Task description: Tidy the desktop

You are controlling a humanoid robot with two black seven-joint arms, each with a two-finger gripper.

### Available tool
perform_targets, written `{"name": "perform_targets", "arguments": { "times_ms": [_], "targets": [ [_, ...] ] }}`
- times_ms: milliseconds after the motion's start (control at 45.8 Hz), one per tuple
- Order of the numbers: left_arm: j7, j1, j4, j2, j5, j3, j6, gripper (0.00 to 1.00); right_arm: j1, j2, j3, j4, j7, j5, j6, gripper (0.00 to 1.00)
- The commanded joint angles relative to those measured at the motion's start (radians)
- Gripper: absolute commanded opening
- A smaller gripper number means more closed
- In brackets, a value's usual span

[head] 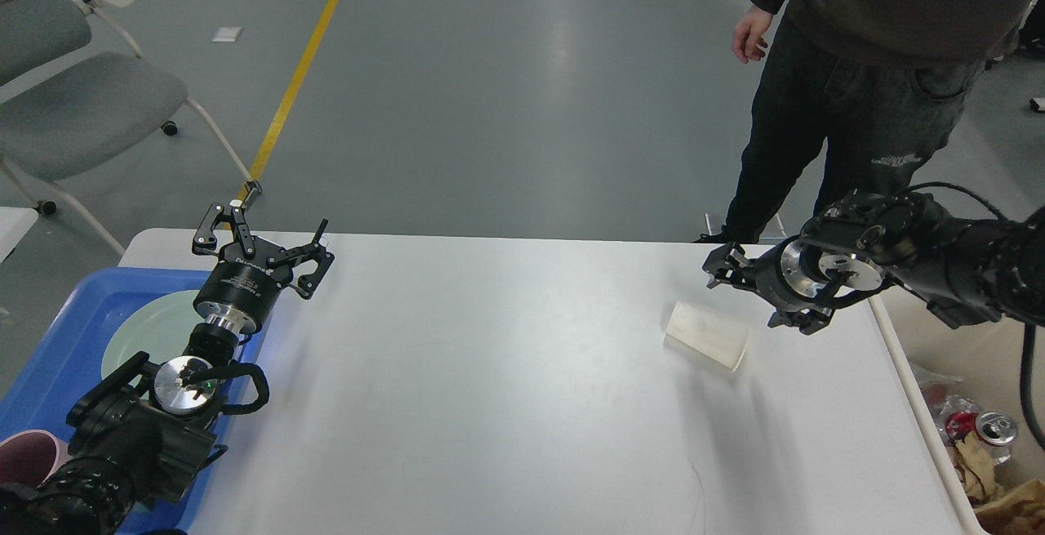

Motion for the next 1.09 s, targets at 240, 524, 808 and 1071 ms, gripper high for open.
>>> {"name": "perform_targets", "arguments": {
  "times_ms": [240, 524, 808, 1071],
  "targets": [
    [0.000, 0.000, 0.000, 0.001, 0.000, 0.000, 0.000, 0.96, -0.226, 0.021, 0.087, -0.244, 0.000, 0.001, -0.024, 1.00],
    [0.000, 0.000, 0.000, 0.001, 0.000, 0.000, 0.001, 0.96, -0.258, 0.015, 0.195, -0.246, 0.000, 0.003, -0.065, 1.00],
    [0.000, 0.000, 0.000, 0.001, 0.000, 0.000, 0.001, 0.96, -0.302, -0.003, 0.313, -0.247, 0.000, 0.012, -0.068, 1.00],
    [0.000, 0.000, 0.000, 0.001, 0.000, 0.000, 0.000, 0.96, -0.339, -0.020, 0.402, -0.246, 0.001, 0.010, -0.134, 1.00]
  ]
}}
